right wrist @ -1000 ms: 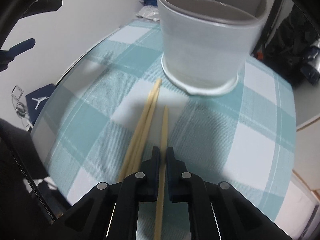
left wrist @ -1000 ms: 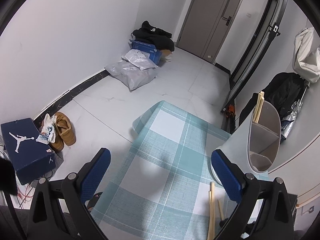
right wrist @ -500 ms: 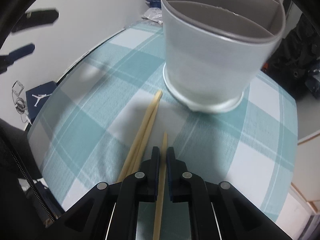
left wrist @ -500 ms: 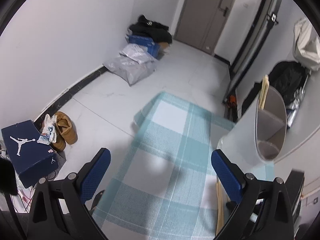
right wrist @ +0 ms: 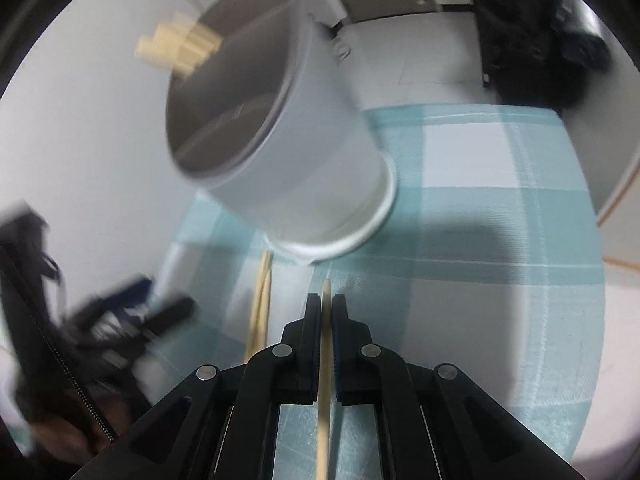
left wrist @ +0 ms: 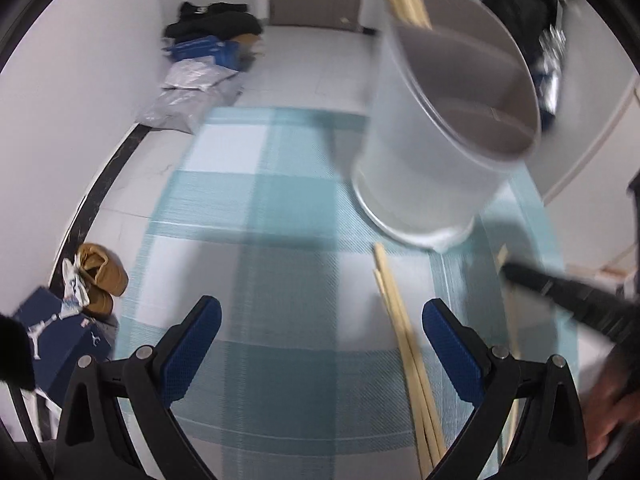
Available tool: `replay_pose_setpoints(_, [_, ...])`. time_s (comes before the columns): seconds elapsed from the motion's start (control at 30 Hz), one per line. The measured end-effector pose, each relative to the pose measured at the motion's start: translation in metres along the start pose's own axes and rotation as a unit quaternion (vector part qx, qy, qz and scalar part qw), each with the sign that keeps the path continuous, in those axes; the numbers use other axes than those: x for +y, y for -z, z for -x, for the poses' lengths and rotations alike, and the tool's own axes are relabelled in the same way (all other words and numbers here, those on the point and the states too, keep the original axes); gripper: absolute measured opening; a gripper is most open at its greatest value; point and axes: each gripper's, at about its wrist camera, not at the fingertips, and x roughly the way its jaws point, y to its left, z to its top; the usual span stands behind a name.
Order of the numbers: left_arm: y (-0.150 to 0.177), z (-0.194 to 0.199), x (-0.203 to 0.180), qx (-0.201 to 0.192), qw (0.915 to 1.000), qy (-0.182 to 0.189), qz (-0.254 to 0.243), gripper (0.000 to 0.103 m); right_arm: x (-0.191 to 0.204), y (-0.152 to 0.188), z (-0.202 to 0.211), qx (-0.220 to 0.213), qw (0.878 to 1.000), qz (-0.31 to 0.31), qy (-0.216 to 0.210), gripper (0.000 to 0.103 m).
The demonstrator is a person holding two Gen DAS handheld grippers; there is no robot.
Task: Organize utensils
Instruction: 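Pinch a chopstick with the left tool while the right tool holds its chopstick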
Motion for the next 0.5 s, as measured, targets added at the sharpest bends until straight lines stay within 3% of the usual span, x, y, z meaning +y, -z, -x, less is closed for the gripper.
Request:
replay_pose_setpoints(0.2, [0.008, -0.015, -0.007, 0.036, 0.9989, -0.022, -0.02, 0.099, -0.031, -0.01, 0.034, -0.036, 0.996, -0.064, -0.043, 0.004])
replay_pose_setpoints(0.3, [0.012, -0.02, -0.006, 0.052, 0.9971, -0.047, -0.029, 0.1, -0.033, -0.01, 0.044, -0.048, 0.995, -0.068, -0.046, 0.004])
replay_pose_setpoints(0.5, [0.015, -0.014, 0.005, 0.061, 0.9967, -0.054, -0.008, 0.099, -0.027, -0.009, 0.061, -0.064, 0.996, -0.052, -0.044, 0.004])
